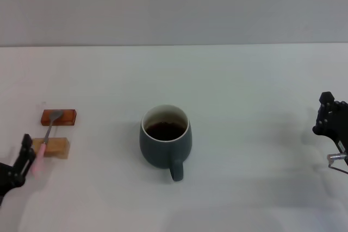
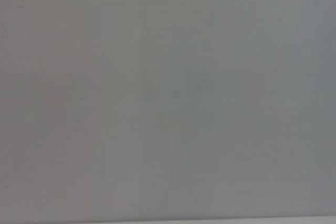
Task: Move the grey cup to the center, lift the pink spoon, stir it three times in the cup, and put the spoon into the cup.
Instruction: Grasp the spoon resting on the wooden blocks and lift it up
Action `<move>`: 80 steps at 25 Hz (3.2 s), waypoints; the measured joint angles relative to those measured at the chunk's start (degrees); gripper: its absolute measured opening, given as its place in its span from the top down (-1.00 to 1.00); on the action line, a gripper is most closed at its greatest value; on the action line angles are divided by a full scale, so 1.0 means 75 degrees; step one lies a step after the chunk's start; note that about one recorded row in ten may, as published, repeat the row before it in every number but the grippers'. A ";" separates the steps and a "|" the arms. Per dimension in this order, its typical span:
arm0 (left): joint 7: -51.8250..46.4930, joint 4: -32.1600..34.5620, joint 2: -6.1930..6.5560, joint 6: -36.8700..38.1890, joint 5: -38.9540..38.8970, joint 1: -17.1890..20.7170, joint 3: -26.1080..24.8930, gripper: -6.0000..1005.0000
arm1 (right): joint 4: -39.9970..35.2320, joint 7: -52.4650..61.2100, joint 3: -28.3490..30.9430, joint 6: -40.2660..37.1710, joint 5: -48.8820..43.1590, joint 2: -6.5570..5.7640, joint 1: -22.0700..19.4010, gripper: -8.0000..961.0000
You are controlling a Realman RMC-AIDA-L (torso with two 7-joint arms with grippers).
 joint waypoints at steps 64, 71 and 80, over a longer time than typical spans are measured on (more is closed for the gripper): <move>0.0091 -0.0037 -0.0035 -0.1067 -0.0080 -0.0109 0.0739 -0.13 | 0.0106 -0.0431 -0.0100 -0.1476 0.2038 -0.0001 -0.0570 0.99; 0.0087 -0.0031 -0.0037 -0.1090 -0.0083 -0.0132 0.0730 0.10 | 0.0106 -0.0431 -0.0101 -0.1485 0.2038 -0.0002 -0.0585 0.99; 0.0092 -0.0026 -0.0025 -0.1111 -0.0083 -0.0121 0.0688 0.11 | 0.0106 -0.0431 -0.0111 -0.1484 0.2038 -0.0002 -0.0574 0.99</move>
